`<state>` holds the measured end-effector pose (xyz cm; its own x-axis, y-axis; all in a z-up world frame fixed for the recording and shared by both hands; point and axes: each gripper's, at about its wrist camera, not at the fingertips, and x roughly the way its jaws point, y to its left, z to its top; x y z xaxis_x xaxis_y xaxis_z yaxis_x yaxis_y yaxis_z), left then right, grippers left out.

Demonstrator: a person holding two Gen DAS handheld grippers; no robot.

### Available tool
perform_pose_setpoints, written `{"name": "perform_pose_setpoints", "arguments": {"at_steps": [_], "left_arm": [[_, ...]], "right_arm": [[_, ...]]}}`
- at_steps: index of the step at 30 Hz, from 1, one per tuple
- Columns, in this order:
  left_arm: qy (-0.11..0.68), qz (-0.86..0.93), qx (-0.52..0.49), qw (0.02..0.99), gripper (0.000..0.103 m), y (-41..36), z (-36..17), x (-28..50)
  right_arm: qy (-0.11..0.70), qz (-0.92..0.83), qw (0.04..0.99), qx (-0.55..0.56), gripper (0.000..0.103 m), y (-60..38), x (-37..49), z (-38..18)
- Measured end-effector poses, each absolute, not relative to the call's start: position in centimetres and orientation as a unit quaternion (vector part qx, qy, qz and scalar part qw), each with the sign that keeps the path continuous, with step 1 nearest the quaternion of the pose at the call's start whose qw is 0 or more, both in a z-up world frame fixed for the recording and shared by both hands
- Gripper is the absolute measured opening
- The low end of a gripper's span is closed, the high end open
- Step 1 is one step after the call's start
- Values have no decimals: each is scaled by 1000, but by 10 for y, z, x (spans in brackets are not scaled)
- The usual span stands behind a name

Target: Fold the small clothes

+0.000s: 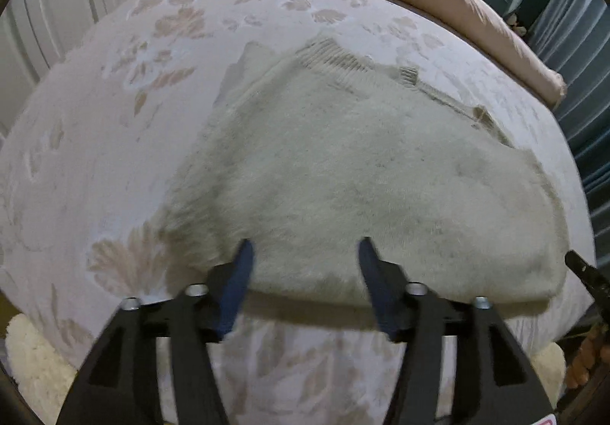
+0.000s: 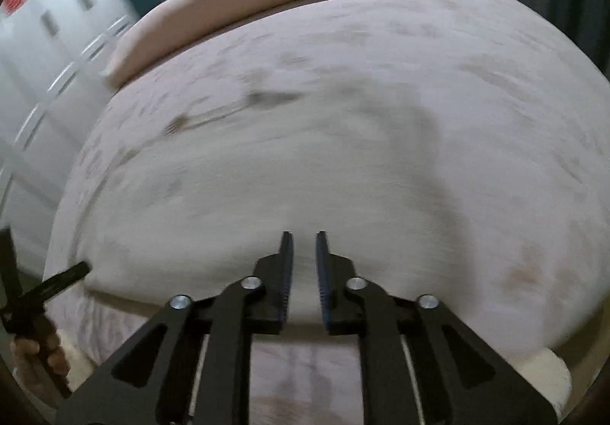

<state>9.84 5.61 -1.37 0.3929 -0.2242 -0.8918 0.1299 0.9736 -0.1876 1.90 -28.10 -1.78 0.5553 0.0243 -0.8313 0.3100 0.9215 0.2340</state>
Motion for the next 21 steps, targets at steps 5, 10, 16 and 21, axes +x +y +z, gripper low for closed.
{"name": "perform_pose_setpoints", "arguments": {"at_steps": [5,10,16,21], "left_arm": [[563,-91,-34,821,58,58,-30,101],[541,-94,-89,831,58,82,-6,92],[513,-24,-168,841,69,134,9,110],[546,-30,-230,805,69,158,-19,130]], "right_arm": [[515,-84,841,139,20,-259,40,-63],[487,-42,857,163,23,-237,55,-10],[502,14,854,137,23,-179,125,-16],[555,2,827,90,23,-153,139,-62]]}}
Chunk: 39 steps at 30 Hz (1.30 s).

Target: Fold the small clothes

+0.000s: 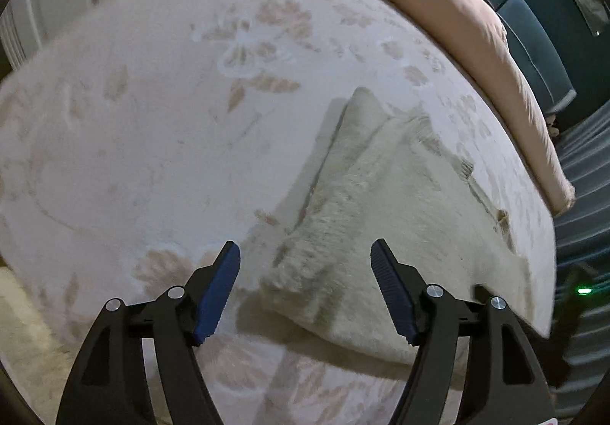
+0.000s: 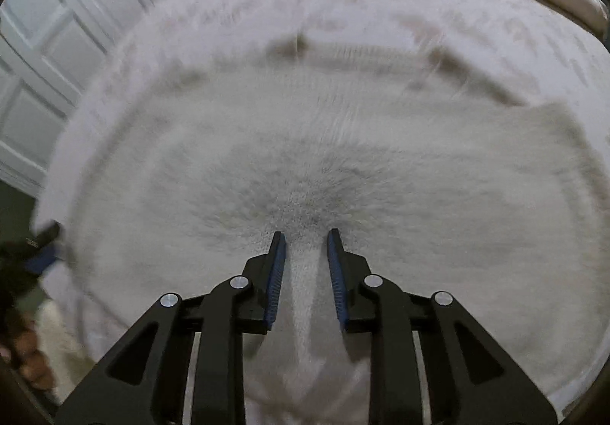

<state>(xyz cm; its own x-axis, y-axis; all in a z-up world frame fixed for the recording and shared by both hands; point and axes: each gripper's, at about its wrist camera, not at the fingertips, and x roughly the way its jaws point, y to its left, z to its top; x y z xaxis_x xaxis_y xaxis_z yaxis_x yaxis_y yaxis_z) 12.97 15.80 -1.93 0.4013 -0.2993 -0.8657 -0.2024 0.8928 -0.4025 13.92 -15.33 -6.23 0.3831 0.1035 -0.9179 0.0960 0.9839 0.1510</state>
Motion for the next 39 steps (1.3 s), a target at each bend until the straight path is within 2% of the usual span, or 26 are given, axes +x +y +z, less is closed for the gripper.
{"name": "perform_pose_setpoints", "arguments": {"at_steps": [3,5,10,12,14,16,22,26,30,32,34,36,38,39], "left_arm": [[570,-42,-240,785,69,153,-40,138],[567,-44,-247,784,76,148,-47,141],[556,-65,-244,792,76,122,-42,153],[555,-77,-248,790,66,113,-37,159],[551,-103,-242,792,30,103,-26,162],[542,-131,-235,797,27,87,-9,162],[484,-224,-165,830,21,-2,65,143],[478,-308,-116,815,20,-97,80,120],[522,-344,-58,778,20,-179,36,99],[544,-336,-22,768,23,-203,8,91],[534,-320,1,783,27,-210,-5,76],[509,-330,-6,795,40,-199,7,64],[505,-337,-19,794,61,-183,19,59],[504,-334,-28,796,64,-170,25,57]], "right_arm": [[537,-3,839,87,26,-150,134,-65],[537,-2,838,101,26,-153,134,-66],[530,13,837,136,27,-165,132,-64],[522,19,837,163,32,-172,124,-57],[504,16,844,184,44,-179,105,-45],[487,9,852,193,50,-187,83,-37],[459,-23,851,254,51,-239,3,-31],[448,-66,841,295,52,-279,-43,-33],[438,-94,840,307,53,-303,-68,-31],[434,-103,840,311,53,-310,-74,-30],[429,-112,841,309,53,-315,-78,-28],[423,-115,846,304,54,-316,-78,-22],[412,-103,851,310,60,-317,-74,-14],[409,-96,852,312,60,-319,-72,-11]]}}
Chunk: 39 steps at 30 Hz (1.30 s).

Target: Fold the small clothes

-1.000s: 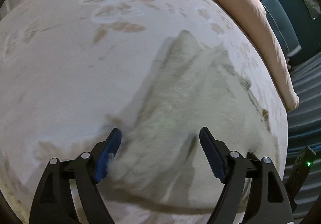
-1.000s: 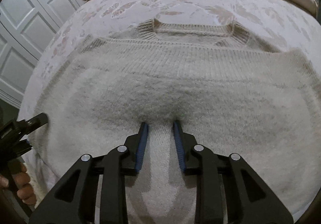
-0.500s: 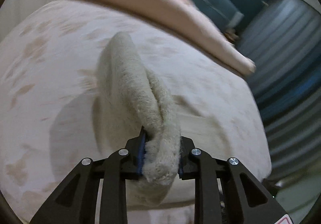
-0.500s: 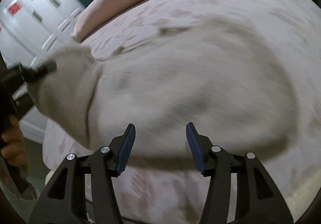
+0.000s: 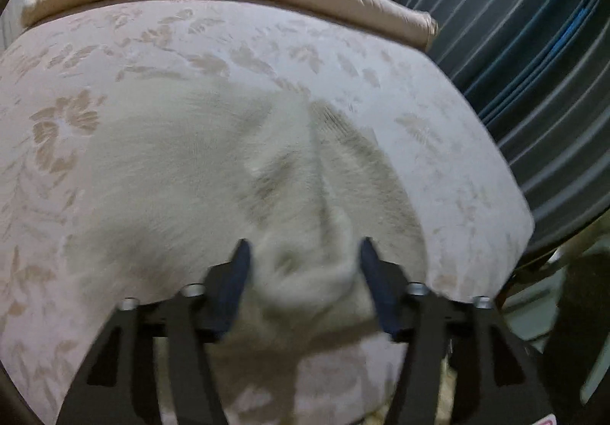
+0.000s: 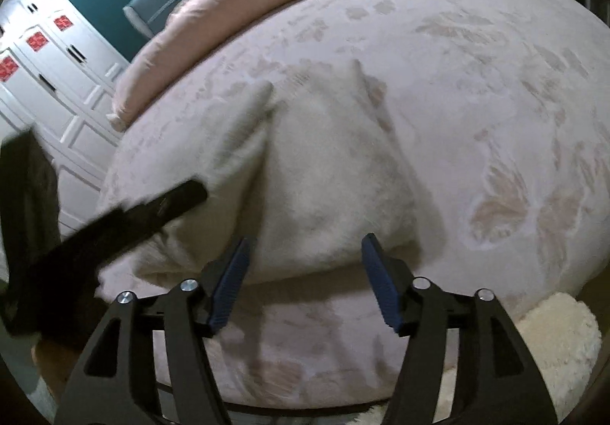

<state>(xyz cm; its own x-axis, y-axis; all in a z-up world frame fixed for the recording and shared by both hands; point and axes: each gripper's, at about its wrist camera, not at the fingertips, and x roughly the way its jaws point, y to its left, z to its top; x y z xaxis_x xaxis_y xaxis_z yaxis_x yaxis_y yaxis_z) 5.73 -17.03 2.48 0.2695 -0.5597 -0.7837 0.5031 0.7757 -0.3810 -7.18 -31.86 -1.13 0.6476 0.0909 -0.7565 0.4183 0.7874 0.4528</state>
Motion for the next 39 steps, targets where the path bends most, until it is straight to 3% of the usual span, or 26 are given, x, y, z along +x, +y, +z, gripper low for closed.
{"name": "perform_pose_setpoints", "arguments": {"at_steps": [4,6,12,13,15,17,19,22,25,28,31,32,35,39], "left_arm": [[509,-290,-23,810,73,-128,26,53],[509,-275,-10,816,73,-111,17,55],[486,-250,79,834,78,-106,1,40],[480,-249,95,836,83,-108,1,35],[477,-238,111,839,83,-111,-2,32],[492,-222,98,836,83,-105,-6,36],[511,-197,74,833,81,-96,-13,47],[520,-168,50,836,70,-84,-13,60],[525,-171,11,834,72,-77,-11,69],[528,-168,23,832,72,-86,-14,74],[542,-183,29,819,72,-98,-26,73],[543,-181,35,819,71,-101,-28,70],[530,-164,63,830,71,-106,-27,63],[533,-159,68,828,71,-104,-18,60]], "right_arm": [[395,-56,855,331,70,-319,-37,0],[399,-43,852,337,79,-315,-18,0],[458,-37,813,357,79,-298,38,-34],[469,-38,809,353,75,-294,44,-38],[483,-36,811,328,58,-284,54,-40],[486,-26,818,305,26,-276,62,-33],[459,6,837,297,22,-274,67,-2],[352,95,868,337,20,-289,49,60],[277,115,890,345,20,-311,17,93],[324,7,896,304,20,-341,0,52],[474,-116,834,257,20,-367,8,-53],[453,-105,838,285,21,-372,-1,-61],[434,-103,841,306,26,-374,-3,-45],[436,-152,850,255,30,-364,-5,-22]]}}
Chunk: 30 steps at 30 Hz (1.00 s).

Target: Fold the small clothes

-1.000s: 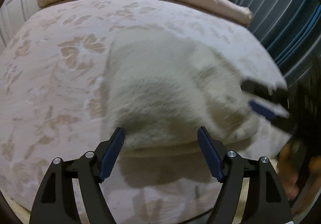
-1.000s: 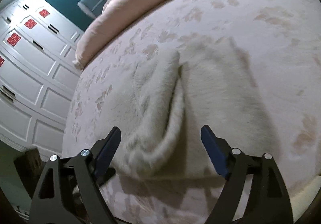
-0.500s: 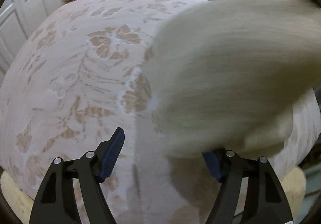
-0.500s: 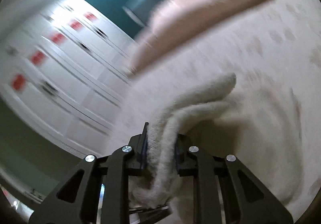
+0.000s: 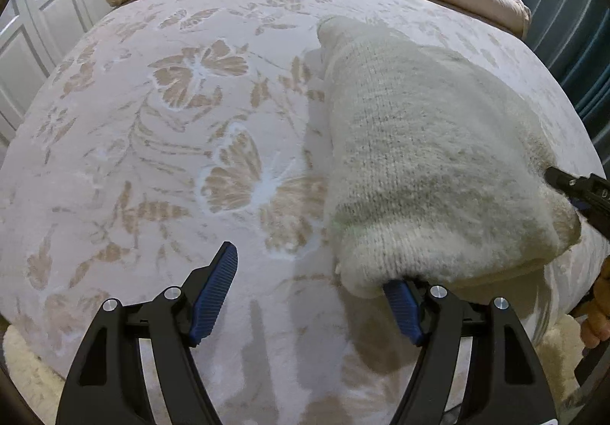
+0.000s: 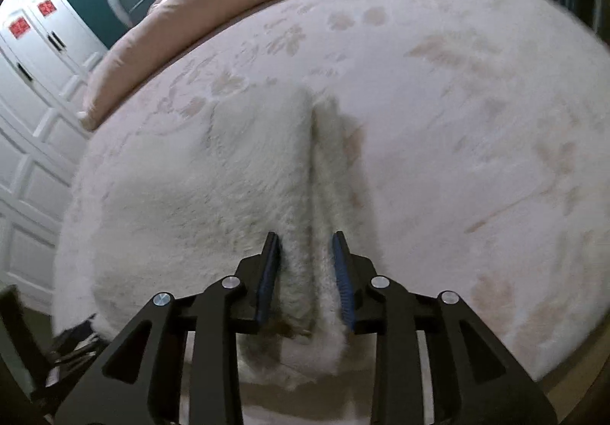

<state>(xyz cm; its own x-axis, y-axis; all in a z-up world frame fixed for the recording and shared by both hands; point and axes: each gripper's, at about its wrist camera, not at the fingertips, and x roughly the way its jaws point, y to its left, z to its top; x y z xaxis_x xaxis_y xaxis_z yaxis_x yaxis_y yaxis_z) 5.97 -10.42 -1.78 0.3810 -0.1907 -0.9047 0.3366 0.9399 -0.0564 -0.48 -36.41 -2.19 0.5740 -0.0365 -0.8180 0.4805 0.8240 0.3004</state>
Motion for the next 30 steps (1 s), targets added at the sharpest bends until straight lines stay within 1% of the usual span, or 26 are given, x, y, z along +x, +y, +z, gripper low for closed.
{"name": "perform_pose_setpoints", "arguments": {"at_steps": [1,3,6,8,10,12,13,15,16,17,18,20,23,24,25,27,29,30], "left_arm": [[533,-161,72,828,71,-104,-16,58],[530,-162,82,829,72,-102,-10,52],[534,-161,85,826,72,-94,-3,42],[534,-152,91,827,74,-88,1,38],[539,-139,96,825,75,-80,5,35],[540,-129,90,827,76,-70,9,33],[539,-126,87,828,79,-67,10,32],[538,-111,86,831,80,-58,10,33],[540,-108,84,831,80,-55,10,33],[541,-106,83,830,80,-53,9,33],[542,-104,81,830,80,-51,9,33],[544,-103,81,829,80,-51,8,33],[547,-106,85,826,80,-57,6,32],[547,-107,87,826,80,-59,6,32],[546,-108,89,826,80,-61,6,31],[543,-108,90,828,80,-65,7,28],[543,-110,93,827,80,-70,6,26],[544,-111,95,826,80,-72,5,25]], "right_arm": [[430,-168,851,252,31,-363,-10,-14],[411,-193,857,242,31,-362,-20,3],[384,-109,884,243,31,-334,-19,34],[378,-51,897,222,31,-305,-3,53],[379,-18,901,208,31,-285,12,57],[417,0,888,192,31,-262,37,33],[440,1,878,187,30,-255,40,16],[501,-3,847,176,31,-239,51,-40],[488,2,855,174,31,-234,47,-49],[473,4,866,162,31,-229,39,-44],[481,3,863,157,31,-229,37,-37],[478,4,860,179,30,-240,34,-15],[434,-29,882,180,31,-264,24,19],[427,-40,886,177,31,-272,21,23],[426,-60,886,174,31,-283,16,22],[452,-87,868,185,32,-301,7,-1],[500,-96,836,206,31,-309,-5,-48],[492,-86,839,216,31,-310,-11,-57]]}}
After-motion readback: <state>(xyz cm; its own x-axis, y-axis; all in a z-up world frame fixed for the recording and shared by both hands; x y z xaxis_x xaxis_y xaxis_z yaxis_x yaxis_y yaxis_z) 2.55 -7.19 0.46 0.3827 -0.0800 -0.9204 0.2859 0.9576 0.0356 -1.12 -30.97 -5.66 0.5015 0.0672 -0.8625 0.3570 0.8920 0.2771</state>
